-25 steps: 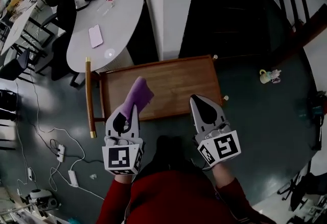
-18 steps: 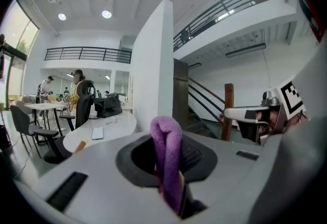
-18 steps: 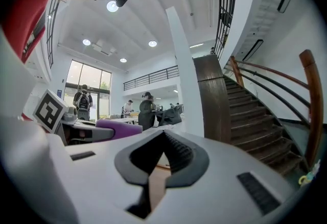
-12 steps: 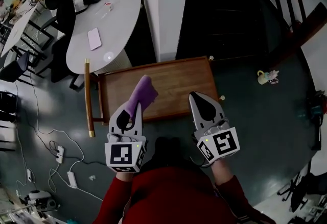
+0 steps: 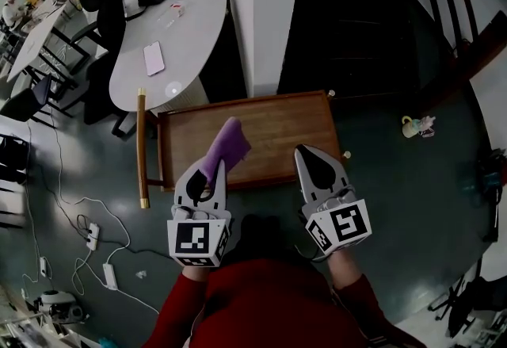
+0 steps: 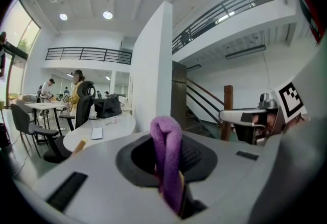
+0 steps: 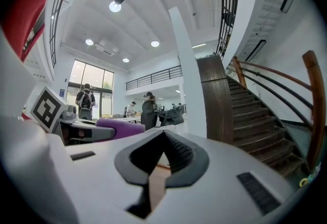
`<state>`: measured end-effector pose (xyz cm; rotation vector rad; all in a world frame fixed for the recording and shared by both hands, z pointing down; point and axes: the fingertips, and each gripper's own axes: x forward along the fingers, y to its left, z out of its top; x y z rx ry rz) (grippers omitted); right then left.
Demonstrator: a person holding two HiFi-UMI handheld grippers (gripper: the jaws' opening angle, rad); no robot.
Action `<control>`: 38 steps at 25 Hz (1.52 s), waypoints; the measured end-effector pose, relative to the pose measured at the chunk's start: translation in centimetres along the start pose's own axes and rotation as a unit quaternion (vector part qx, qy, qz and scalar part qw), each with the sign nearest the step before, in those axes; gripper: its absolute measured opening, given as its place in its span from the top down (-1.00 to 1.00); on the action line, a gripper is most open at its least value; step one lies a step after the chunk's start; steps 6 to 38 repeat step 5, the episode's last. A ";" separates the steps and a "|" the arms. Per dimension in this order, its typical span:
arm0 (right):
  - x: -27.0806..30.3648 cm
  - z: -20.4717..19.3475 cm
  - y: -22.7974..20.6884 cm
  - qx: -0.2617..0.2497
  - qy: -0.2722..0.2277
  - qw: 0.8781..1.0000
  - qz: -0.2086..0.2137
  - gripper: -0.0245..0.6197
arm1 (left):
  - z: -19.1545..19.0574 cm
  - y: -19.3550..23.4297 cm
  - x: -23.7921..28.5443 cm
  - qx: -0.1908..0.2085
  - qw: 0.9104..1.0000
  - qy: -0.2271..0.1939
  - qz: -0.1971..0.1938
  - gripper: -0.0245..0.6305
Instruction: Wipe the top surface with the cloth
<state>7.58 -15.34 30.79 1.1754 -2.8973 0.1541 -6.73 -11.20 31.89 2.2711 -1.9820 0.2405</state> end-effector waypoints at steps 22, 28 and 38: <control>-0.1 0.4 0.1 -0.001 -0.003 1.000 0.001 0.89 | 0.2 -0.3 -0.2 -0.005 1.000 -0.001 -0.001 0.73; -0.1 0.4 0.1 -0.001 -0.003 1.000 0.001 0.89 | 0.2 -0.3 -0.2 -0.005 1.000 -0.001 -0.001 0.73; -0.1 0.4 0.1 -0.001 -0.003 1.000 0.001 0.89 | 0.2 -0.3 -0.2 -0.005 1.000 -0.001 -0.001 0.73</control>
